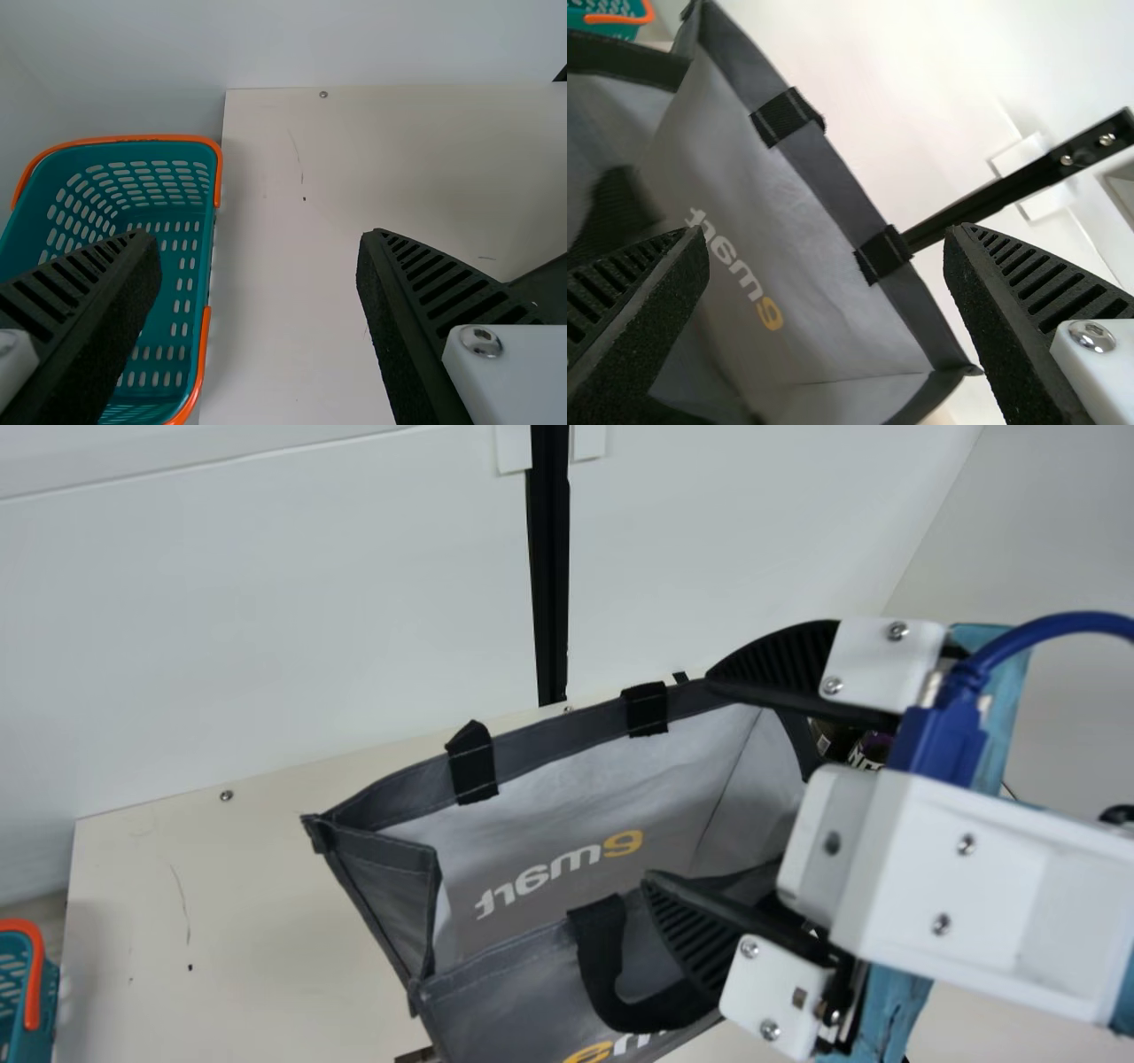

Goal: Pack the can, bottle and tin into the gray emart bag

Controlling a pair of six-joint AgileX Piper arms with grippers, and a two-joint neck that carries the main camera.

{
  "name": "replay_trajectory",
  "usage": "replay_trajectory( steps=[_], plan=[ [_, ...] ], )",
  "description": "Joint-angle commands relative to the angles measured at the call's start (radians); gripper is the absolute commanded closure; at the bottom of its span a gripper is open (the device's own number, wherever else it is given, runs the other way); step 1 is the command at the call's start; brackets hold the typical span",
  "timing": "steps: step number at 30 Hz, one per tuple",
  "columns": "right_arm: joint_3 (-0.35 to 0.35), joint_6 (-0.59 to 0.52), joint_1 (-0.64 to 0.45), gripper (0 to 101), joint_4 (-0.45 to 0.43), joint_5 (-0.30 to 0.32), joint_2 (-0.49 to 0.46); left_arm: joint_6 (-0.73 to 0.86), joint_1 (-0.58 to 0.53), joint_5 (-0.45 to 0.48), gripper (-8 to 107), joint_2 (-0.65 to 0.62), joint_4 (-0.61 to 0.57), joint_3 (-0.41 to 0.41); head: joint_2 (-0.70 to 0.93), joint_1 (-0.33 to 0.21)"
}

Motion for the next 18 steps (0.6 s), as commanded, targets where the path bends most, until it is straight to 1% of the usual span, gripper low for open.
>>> replay_trajectory(
  steps=[1, 9, 18],
  plan=[
    [-0.018, 0.008, -0.011, 10, 0.0, 0.0, 0.002, 0.0, 0.0, 0.0, 9, 0.0, 0.0, 0.0, -0.001, -0.023],
    [-0.086, 0.047, -0.098, 10, -0.016, 0.0, 0.016, 0.0, 0.0, 0.0, 9, 0.0, 0.0, 0.0, -0.001, -0.023],
    [-0.132, 0.1, -0.223, 10, -0.027, 0.0, 0.037, 0.0, 0.0, 0.0, 9, 0.0, 0.0, 0.0, -0.001, -0.023]
  ],
)
